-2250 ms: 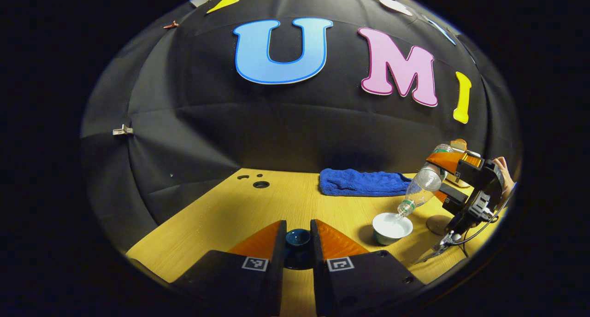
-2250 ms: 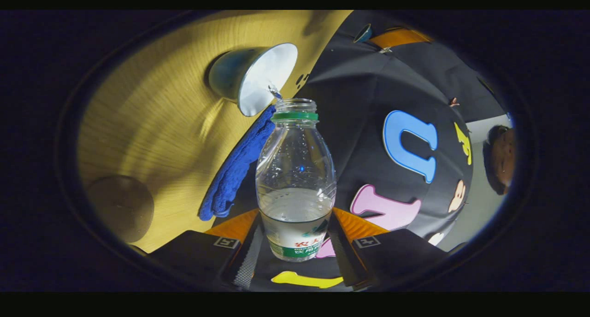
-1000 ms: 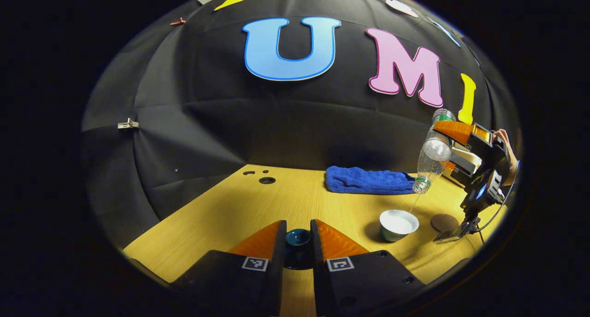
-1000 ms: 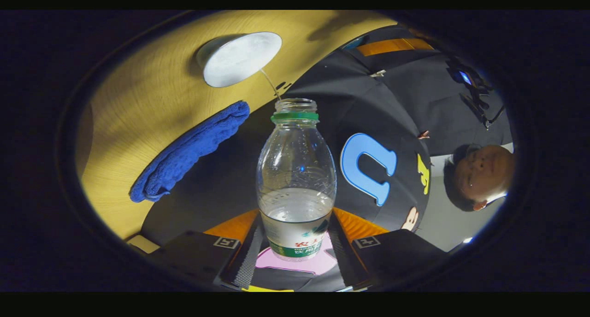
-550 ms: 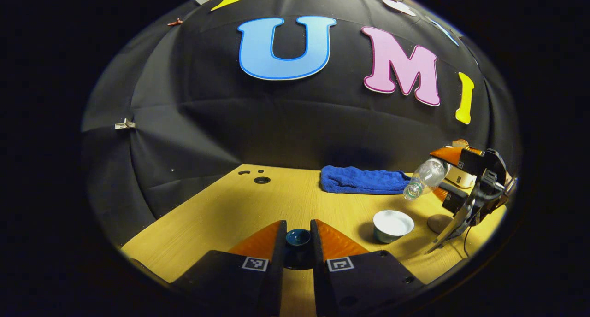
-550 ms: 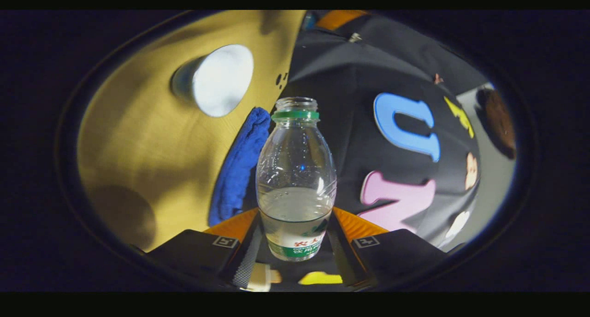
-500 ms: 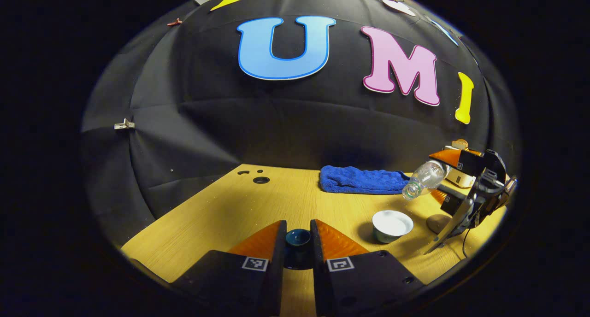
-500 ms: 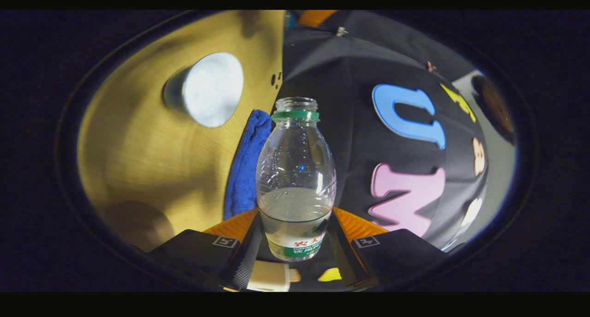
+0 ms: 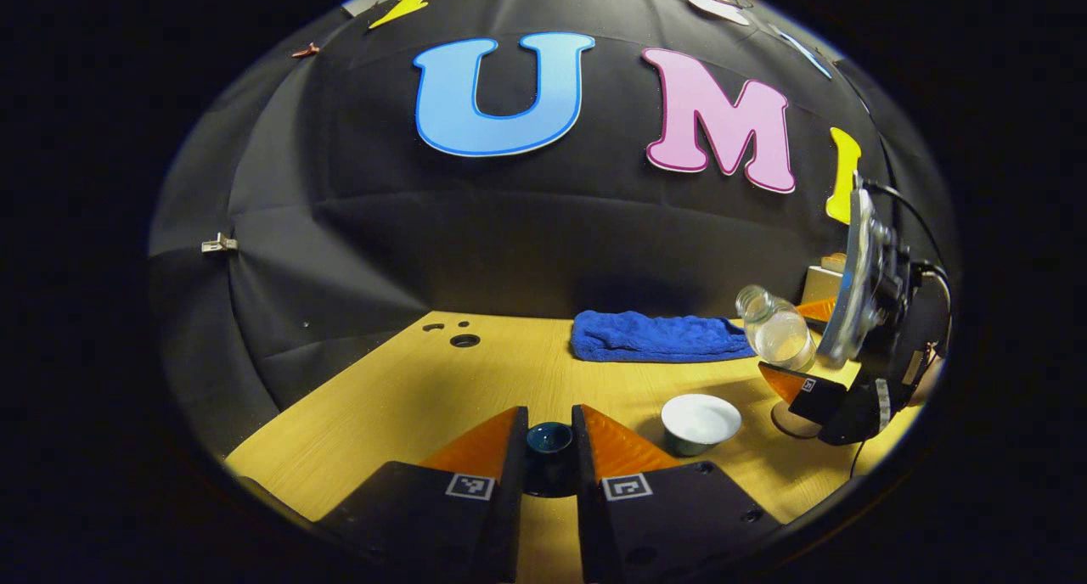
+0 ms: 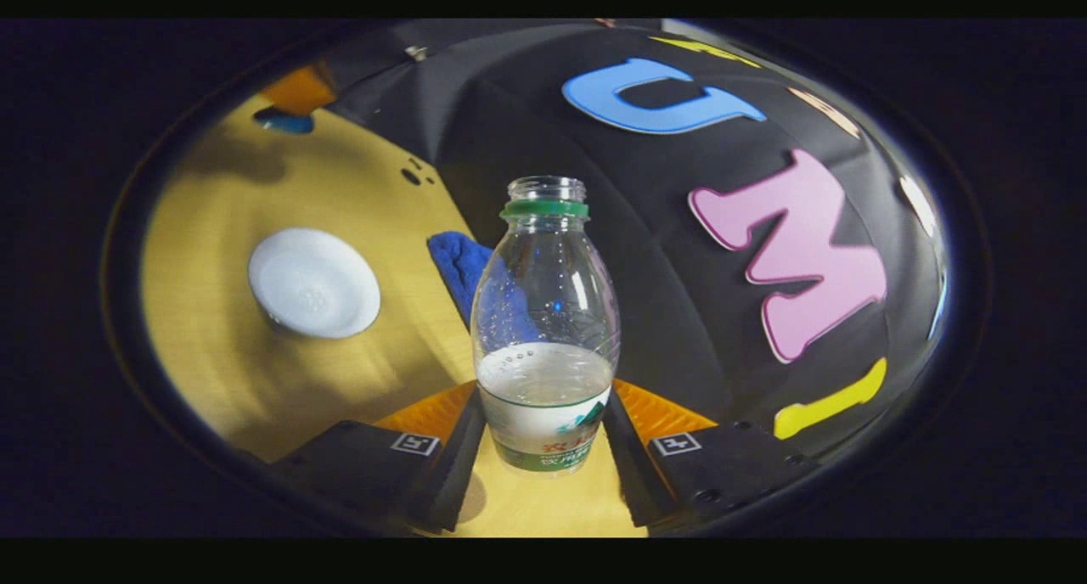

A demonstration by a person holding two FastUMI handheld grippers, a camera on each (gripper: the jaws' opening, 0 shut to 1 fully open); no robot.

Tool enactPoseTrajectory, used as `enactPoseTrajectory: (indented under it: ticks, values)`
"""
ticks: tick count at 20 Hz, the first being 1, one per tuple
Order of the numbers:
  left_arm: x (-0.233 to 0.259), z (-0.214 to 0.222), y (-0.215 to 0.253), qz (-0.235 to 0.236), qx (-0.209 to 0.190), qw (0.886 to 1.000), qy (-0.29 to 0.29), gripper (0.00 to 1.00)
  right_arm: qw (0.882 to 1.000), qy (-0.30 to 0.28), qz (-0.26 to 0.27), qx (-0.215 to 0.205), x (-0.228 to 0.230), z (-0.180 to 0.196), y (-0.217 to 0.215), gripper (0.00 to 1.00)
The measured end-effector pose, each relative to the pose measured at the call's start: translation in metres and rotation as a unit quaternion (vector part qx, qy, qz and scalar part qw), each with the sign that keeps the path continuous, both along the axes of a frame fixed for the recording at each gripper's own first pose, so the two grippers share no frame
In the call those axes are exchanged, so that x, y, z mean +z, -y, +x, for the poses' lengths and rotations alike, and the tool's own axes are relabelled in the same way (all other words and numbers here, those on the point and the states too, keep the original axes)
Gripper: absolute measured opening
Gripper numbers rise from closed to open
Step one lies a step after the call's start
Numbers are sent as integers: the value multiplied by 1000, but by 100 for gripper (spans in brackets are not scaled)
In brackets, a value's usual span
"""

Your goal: Open the teacup lid with one hand, grasp the water bottle and pour water into the teacup with the other hand; after pouring, place the water bottle on the coaster and then close the teacup lid.

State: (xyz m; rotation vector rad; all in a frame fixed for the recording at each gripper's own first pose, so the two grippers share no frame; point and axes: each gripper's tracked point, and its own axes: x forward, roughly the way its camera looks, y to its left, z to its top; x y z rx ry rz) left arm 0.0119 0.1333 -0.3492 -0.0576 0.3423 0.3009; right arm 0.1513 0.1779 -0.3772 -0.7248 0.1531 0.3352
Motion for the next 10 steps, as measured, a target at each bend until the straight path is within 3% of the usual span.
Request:
enactPoseTrajectory:
  ticks: [3,4,10]
  values:
    - [6,5,10,-3,-7,1000,5,32,993,-42,108,-4,8,-7,-2,76]
    - [7,7,13,-1,-9,1000,6,35,988,-52,142,-7,6,-9,-2,76]
    - [13,18,32,-3,-26,1000,11,28,955,-79,283,-32,11,-14,-7,76]
